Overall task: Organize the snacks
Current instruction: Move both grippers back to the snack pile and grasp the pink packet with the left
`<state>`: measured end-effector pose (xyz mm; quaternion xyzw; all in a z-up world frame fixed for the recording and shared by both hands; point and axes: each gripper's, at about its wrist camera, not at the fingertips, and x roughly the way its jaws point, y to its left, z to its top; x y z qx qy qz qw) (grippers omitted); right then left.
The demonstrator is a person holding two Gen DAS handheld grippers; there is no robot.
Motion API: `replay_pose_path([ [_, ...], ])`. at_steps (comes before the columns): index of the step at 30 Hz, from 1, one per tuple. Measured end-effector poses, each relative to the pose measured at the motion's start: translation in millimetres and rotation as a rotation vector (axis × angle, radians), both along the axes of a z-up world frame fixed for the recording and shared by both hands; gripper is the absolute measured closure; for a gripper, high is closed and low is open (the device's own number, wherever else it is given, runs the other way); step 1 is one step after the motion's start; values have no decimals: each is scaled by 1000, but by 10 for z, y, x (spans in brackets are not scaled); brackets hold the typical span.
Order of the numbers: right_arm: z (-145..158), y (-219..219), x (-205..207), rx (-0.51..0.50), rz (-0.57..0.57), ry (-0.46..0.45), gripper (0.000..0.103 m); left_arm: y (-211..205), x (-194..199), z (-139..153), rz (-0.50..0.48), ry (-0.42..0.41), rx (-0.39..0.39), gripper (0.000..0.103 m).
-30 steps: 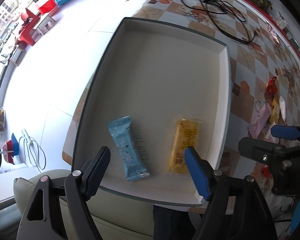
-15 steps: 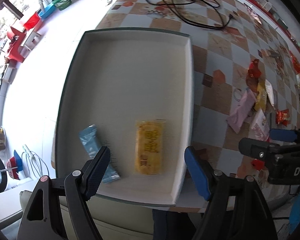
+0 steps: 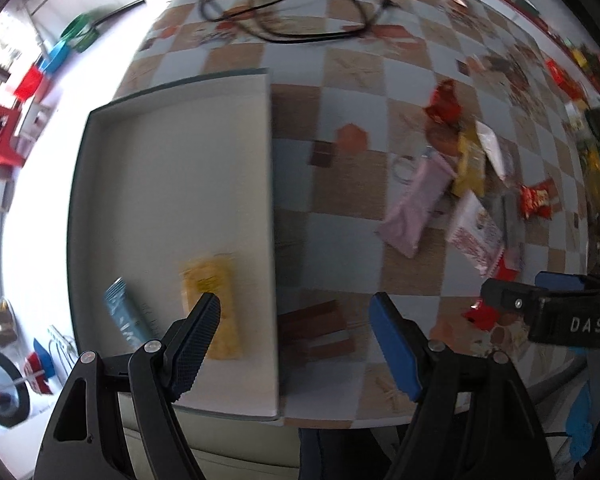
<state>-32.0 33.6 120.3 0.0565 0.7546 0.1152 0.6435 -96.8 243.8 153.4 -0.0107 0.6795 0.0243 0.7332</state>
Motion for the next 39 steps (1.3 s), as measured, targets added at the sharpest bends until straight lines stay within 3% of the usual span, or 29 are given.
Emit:
replay_pose_path([
  [5,-90,-511,-38,-1,-109,21,0,-278,139,-41,-61,1,4,23],
  [14,-240,-1110,-194,-20,-197,72,0,-703,550,-354,-162,51,22,23],
  [22,-296,-1134,-262,-14,-193,76,0,-875,763,-571,-200,66,62,23],
  [32,-255,-1038,207,0,-224,58,0,-877,717,-802,-181,105,76,23],
  [39,-404,-1048,536,-2,-241,72,0,-862,777,-826,-181,72,64,22],
])
